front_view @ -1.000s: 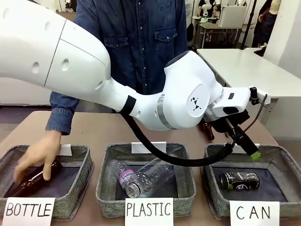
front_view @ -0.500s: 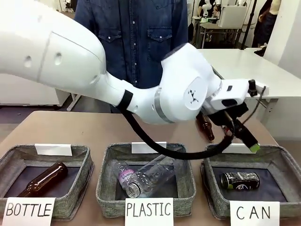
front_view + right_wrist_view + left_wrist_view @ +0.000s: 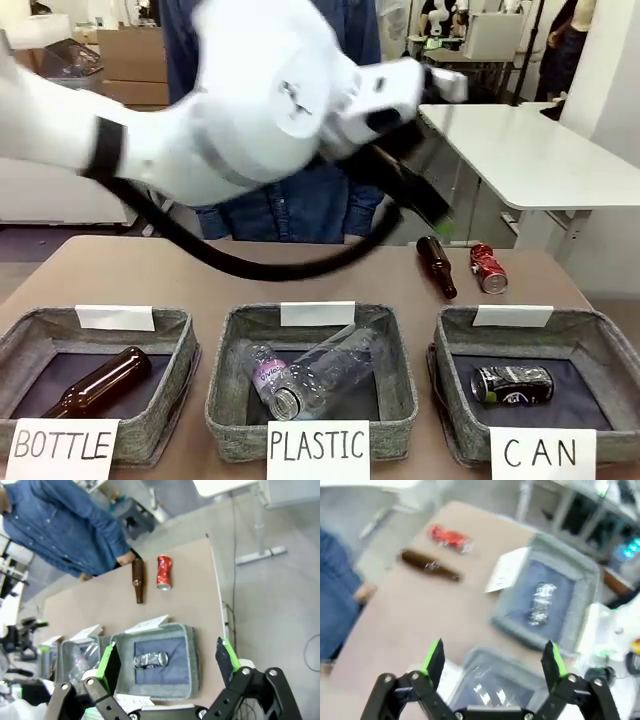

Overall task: Sort the can waste into the basket.
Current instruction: Pick up the can waste from the table and place it in the right Fabric basket.

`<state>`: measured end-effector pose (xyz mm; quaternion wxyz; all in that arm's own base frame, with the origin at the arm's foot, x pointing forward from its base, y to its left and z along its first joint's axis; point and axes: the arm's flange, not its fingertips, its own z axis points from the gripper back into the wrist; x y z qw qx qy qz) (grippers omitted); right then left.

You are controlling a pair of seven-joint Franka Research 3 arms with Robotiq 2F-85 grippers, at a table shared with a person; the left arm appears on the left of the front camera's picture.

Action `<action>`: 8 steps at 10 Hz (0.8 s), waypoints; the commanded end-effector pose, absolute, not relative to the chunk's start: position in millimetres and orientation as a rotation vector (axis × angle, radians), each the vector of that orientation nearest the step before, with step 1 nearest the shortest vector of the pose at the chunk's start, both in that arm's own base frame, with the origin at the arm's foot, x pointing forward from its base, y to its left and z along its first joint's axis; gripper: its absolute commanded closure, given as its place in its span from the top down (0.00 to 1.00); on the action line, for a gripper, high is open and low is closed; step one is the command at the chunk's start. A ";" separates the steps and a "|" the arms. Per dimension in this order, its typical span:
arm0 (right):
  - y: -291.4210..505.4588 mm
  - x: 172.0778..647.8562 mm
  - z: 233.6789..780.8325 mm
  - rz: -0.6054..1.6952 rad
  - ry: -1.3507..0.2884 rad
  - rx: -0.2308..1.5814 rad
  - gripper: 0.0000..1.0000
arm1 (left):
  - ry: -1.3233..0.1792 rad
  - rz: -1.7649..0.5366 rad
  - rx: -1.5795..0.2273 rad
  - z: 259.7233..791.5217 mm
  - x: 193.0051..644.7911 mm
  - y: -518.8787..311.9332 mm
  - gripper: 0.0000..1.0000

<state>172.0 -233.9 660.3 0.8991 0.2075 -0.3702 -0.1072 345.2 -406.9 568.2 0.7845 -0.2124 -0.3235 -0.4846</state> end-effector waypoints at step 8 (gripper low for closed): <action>7.5 269.4 637.9 0.029 -0.415 1.138 1.00 | -0.723 -0.367 -0.906 544.7 253.8 15.0 1.00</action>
